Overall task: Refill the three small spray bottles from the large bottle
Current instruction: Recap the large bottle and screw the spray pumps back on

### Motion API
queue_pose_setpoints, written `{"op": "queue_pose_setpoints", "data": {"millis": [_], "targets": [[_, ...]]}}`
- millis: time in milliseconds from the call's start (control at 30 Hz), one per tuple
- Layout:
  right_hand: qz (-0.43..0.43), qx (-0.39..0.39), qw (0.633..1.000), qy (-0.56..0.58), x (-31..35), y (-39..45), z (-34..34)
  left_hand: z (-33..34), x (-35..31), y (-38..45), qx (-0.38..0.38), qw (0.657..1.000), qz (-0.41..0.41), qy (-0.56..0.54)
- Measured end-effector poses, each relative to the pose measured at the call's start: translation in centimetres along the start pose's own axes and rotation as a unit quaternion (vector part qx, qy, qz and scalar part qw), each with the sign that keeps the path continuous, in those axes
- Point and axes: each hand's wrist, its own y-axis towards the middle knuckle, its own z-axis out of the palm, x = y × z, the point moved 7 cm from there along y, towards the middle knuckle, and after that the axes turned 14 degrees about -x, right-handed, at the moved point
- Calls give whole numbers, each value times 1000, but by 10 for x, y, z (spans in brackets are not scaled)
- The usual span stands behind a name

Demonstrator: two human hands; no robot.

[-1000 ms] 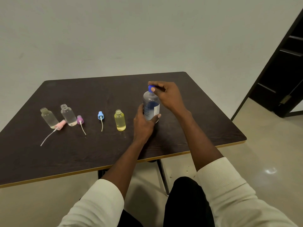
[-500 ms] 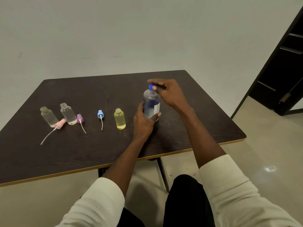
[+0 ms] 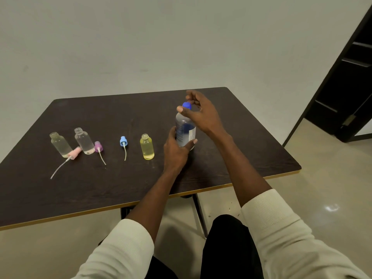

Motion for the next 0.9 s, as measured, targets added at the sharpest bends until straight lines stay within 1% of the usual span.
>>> {"op": "queue_pose_setpoints", "data": {"millis": [67,133,200,333,500,633,733,800,900], "targets": [[23,13,999,34,-2,1,0,-1,-1,1,-6,1000,3,0],[20,9,999,24,-3,0,0,-1,0,1,-7,1000,7,-2],[12,-14,1000,15,-3,-3,0,-1,0,0,-7,1000,7,-4],[39,-68,995,65,-5,-5,-3,0,0,0,-3,1000,5,1],[35,-108,991,72,-7,-9,-5,0,1,0,3,1000,5,4],[27,-104,992,68,-9,-12,-2,0,2,0,5,1000,3,7],[32,-84,995,51,-11,-14,-1,1,3,0,6,1000,0,8],[43,-87,994,58,-14,-18,-2,1,5,1,10,1000,-10,13],[74,-151,983,74,-25,-30,-12,2,7,1,12,1000,-7,19]]}}
